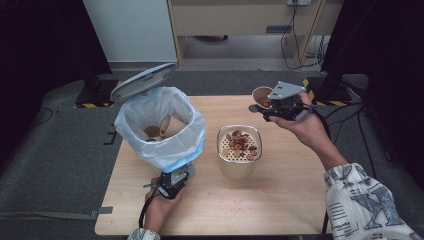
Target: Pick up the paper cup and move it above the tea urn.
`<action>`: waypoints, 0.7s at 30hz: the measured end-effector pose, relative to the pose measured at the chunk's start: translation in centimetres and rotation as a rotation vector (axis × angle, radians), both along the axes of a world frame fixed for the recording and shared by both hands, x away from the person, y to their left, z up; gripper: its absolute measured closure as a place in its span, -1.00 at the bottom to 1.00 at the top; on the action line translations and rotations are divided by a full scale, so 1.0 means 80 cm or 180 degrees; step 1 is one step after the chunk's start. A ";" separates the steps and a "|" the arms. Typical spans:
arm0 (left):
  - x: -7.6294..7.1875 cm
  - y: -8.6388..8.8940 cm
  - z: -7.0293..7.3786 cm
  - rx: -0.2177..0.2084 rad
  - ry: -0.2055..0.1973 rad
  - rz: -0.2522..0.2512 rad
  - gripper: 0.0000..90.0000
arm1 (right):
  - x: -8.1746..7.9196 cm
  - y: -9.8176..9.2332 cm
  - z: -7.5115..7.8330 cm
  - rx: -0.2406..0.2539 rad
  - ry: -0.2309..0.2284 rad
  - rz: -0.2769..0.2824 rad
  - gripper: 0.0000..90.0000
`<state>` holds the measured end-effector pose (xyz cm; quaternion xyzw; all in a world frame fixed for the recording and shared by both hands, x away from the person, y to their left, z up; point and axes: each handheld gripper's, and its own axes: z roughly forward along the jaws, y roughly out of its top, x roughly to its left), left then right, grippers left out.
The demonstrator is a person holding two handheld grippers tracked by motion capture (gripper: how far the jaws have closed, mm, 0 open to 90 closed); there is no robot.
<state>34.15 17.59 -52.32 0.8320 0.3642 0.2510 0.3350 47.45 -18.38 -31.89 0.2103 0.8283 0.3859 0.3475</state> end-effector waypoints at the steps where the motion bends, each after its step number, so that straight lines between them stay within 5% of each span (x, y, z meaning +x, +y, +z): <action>1: 0.000 0.000 0.000 0.0004 -0.0002 -0.0001 0.94 | 0.000 0.001 0.001 -0.0012 -0.0012 0.0010 -0.17; 21: 0.000 0.000 0.000 -0.0026 -0.0005 0.0003 0.94 | -0.005 0.017 0.001 -0.0142 -0.0161 0.0258 -0.17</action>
